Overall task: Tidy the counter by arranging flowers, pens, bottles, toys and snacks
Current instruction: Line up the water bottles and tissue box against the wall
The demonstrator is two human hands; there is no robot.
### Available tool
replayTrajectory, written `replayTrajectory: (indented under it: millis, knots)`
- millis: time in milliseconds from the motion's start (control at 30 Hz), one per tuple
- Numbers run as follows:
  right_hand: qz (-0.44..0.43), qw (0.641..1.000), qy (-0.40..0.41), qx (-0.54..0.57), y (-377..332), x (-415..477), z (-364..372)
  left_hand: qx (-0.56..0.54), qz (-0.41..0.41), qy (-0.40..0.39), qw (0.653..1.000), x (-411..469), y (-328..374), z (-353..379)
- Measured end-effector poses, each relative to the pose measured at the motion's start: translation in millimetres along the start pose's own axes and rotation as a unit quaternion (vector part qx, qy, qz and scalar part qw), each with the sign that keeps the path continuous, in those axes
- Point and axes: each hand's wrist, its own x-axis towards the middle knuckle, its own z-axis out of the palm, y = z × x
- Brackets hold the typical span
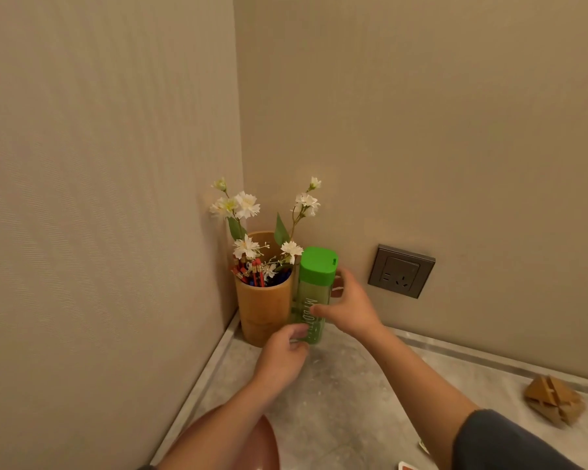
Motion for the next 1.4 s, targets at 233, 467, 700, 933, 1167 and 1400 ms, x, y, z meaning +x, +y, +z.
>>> replayTrajectory:
  millis: [233, 467, 700, 933, 1167, 1400]
  knots:
    - [0.019, 1.0, -0.018, -0.005, -3, -11, -5, -0.027, 0.007, 0.005, 1.0, -10, 10, -4]
    - [0.044, 0.999, 0.005, 0.015, 2, -48, -17, -0.049, 0.04, 0.008, 0.998, -29, 32, -4]
    - [0.064, 0.99, 0.091, 0.092, 16, -115, -52, -0.109, 0.039, -0.012, 0.993, -66, 65, 27]
    - [0.094, 0.97, 0.191, 0.121, 43, -183, -100, -0.158, 0.046, -0.095, 0.982, -113, 94, 92]
    - [0.119, 0.955, 0.252, 0.102, 87, -258, -169, -0.142, 0.043, -0.184, 0.972, -156, 109, 175]
    - [0.16, 0.952, 0.258, 0.049, 140, -338, -242, -0.102, 0.085, -0.239, 0.962, -205, 122, 261]
